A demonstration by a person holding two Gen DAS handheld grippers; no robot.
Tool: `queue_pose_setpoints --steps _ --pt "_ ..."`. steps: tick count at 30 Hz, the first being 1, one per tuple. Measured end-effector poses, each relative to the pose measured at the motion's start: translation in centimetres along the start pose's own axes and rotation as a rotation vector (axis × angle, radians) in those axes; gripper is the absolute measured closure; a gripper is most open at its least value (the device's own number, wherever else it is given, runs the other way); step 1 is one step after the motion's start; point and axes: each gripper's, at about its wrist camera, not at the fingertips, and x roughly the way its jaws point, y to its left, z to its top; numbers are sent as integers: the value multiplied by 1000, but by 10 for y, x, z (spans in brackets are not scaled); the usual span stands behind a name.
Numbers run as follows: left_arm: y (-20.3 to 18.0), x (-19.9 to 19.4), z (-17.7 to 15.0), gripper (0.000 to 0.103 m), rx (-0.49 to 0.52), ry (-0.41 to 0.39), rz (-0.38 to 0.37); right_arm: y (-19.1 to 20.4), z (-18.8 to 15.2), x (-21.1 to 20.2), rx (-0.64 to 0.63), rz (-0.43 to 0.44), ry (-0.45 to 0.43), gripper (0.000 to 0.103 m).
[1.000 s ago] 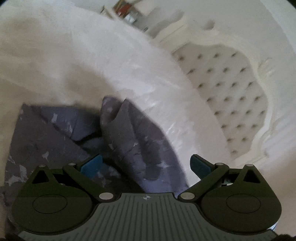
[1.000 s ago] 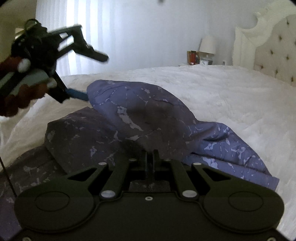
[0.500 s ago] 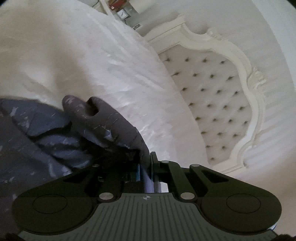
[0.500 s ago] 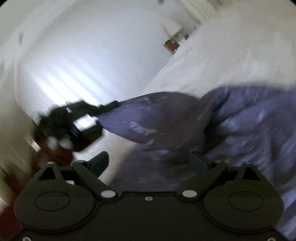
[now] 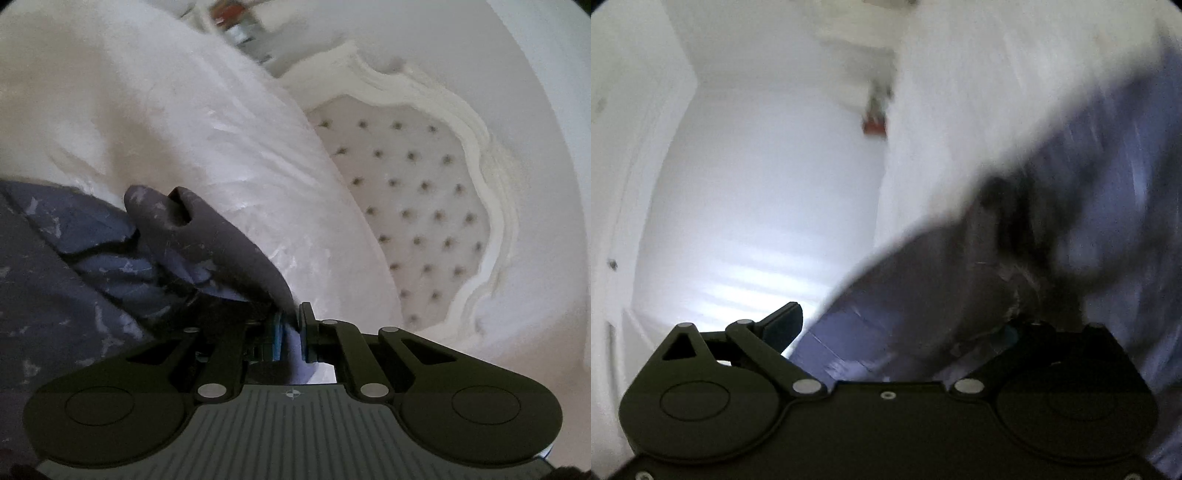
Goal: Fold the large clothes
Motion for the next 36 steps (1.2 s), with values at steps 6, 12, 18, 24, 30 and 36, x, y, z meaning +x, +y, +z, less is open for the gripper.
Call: queue_pose_setpoints --steps 6,12,18,24,30,36 --pt "12 4 -78 94 238 64 133 27 -7 -15 -246 -178 18 1" --pt "39 22 -124 91 438 180 304 14 -41 -17 -382 -381 101 2" --pt "27 -8 -99 49 478 14 242 18 -51 -27 -442 -376 105 2" --pt "45 12 -46 39 303 -38 281 17 -56 -20 -462 -404 78 6" --pt "75 49 -31 43 138 38 282 11 -51 -23 -437 -395 55 12" --pt "58 48 -29 100 171 14 224 16 -43 -20 -471 -449 59 87"
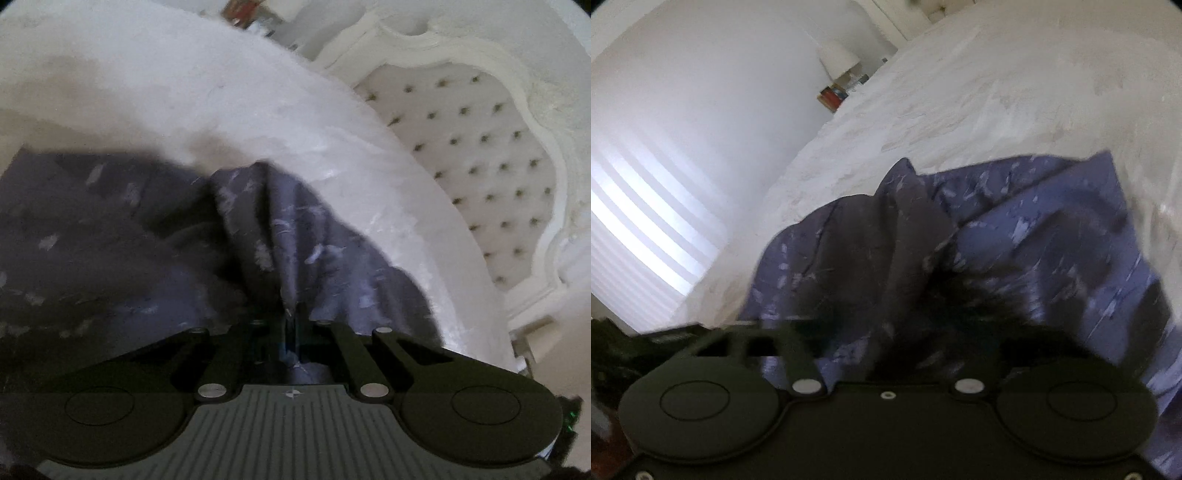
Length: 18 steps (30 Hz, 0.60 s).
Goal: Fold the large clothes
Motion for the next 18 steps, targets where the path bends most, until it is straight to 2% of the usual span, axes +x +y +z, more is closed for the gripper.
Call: queue_pose_setpoints --steps 1,5,7,10,12,14,15,16,17,18 --pt "-9 -8 2 100 24 -16 -14 1 5 -2 -7 -5 -1 92" --pt "-38 -56 1 100 92 -87 -91 19 22 -34 -80 64 -58 92" --pt "-44 -71 -9 100 151 -83 -100 28 21 -50 -133 90 -51 92" --pt "-40 -75 -38 100 264 -51 -49 27 2 -61 -170 83 8 91" --pt "-26 -64 -61 99 288 8 3 19 -15 -54 -191 39 63 87" --pt "-11 -49 -78 99 309 46 61 5 -30 -43 -156 16 119 85" --pt "-4 -40 -85 98 324 58 82 -1 -35 -38 -123 18 128 78" --pt "-2 -37 -87 96 325 54 84 -5 -36 -38 -99 25 121 68" --pt "3 -34 -87 96 313 40 75 -11 -36 -41 -77 45 107 62" --pt "5 -33 -86 95 294 24 63 -12 -33 -41 -61 64 87 51"
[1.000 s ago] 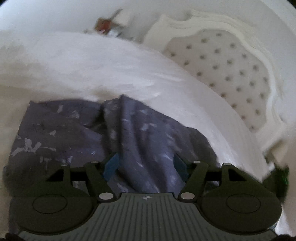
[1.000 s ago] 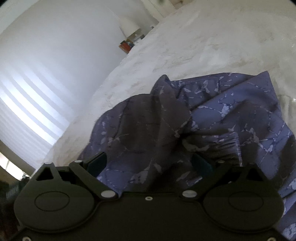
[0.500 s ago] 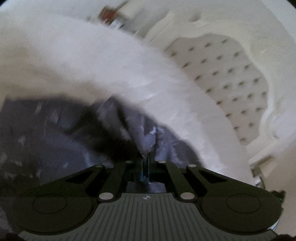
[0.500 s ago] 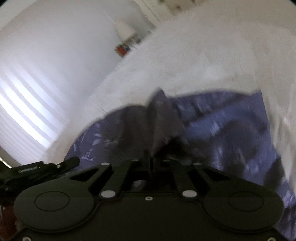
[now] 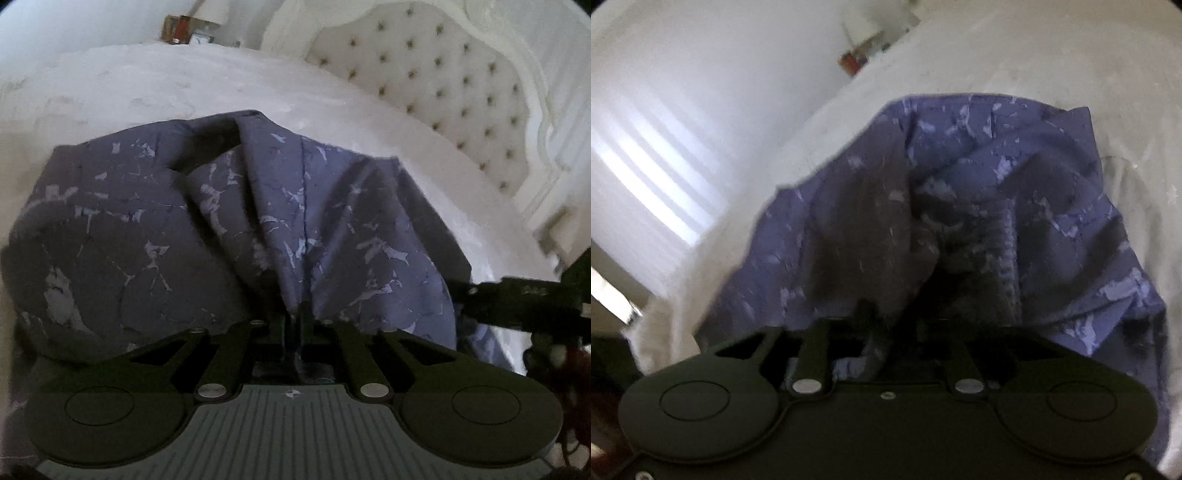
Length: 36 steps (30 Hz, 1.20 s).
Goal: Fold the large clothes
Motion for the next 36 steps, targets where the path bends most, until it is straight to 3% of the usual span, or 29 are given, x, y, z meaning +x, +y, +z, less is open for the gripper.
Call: queue_pose_setpoints --steps 1,2,7,10,13,16,20,23,25,27,30,33,35,36 --pt "2 -2 1 95 -16 -13 -8 -1 4 -1 2 12 -23 42" --pt "3 -3 4 95 -28 -28 -9 0 9 -1 -3 18 -45 40" --pt "5 1 32 92 -49 -96 35 -1 39 6 20 97 -154 40" --pt "9 8 37 87 -59 -76 60 -12 61 16 92 97 -224 40" --pt "10 12 32 86 -33 -30 96 -25 69 21 131 -21 -242 40" --pt "15 7 19 85 -9 -28 98 -42 70 26 151 -197 -169 45" --pt "7 -8 20 78 27 -68 113 -21 63 13 -12 -303 -200 48" --pt "-9 -26 26 75 90 -177 144 20 56 4 -187 -276 -258 48" --pt "-22 -31 31 56 124 -215 143 50 49 3 -313 -243 -286 47" --pt "-34 -27 33 41 163 -206 140 77 44 10 -400 -192 -265 47" --pt "-41 -14 31 41 191 -174 170 99 34 30 -470 -151 -207 47" --pt "-34 4 25 41 181 -114 217 101 16 51 -516 -229 -115 47" --pt "-19 15 19 41 160 -54 276 88 7 66 -493 -300 -46 48" --pt "-11 19 15 40 152 -53 271 78 4 69 -477 -318 -22 48"
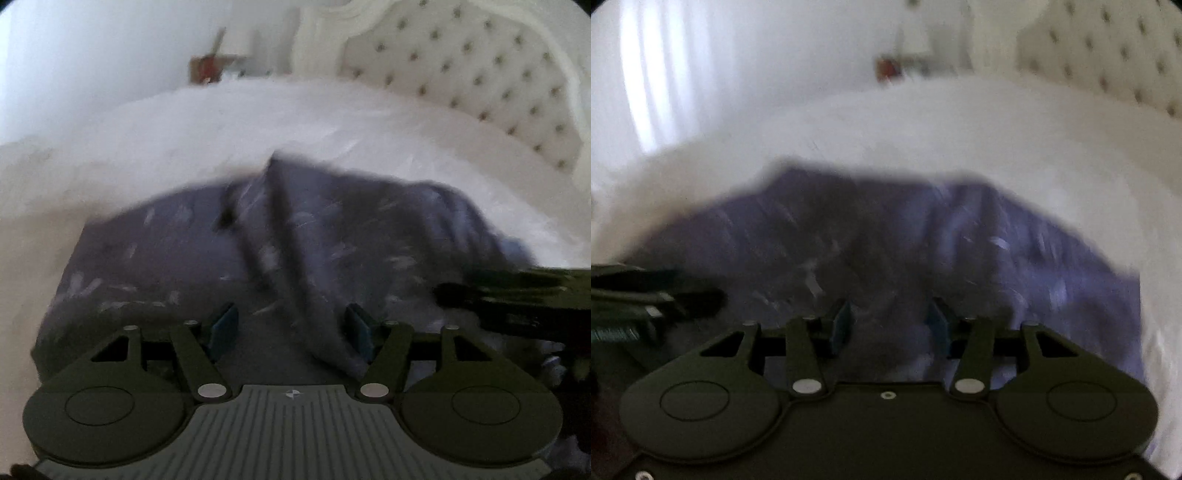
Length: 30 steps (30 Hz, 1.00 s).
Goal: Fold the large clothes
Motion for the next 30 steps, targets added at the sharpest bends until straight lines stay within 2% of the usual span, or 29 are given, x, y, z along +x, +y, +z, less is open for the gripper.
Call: queue_pose_setpoints --steps 2,5,9,11,12,13,15,17,20,26,30 --pt "6 3 -7 39 3 -32 -23 -8 -10 3 -1 22 -32 48" --pt "5 3 -13 36 20 -56 -18 -7 -18 0 -9 22 -68 47" --pt "0 5 -15 29 44 -68 -13 -11 -26 -3 13 57 -113 39" --pt "0 5 -13 21 46 -65 -36 -12 -31 0 19 98 -121 20" --pt "0 6 -12 16 49 -61 -43 -11 -31 -1 11 136 -117 1" --pt "-1 7 -11 10 56 -55 -50 -8 -27 1 -11 162 -107 1" --pt "-4 4 -10 0 76 -40 -59 -1 -27 -1 -43 130 -93 1" --pt "-7 -2 -12 0 87 -31 -36 0 -25 -4 -25 125 -81 1" --pt "-6 -24 -15 0 74 -21 -46 -2 -28 -20 10 121 -59 1" --pt "10 -84 -31 0 56 12 -47 -12 -45 -86 37 121 -57 1" --pt "22 -125 -48 0 50 40 -41 -29 -63 -133 126 129 -37 1"
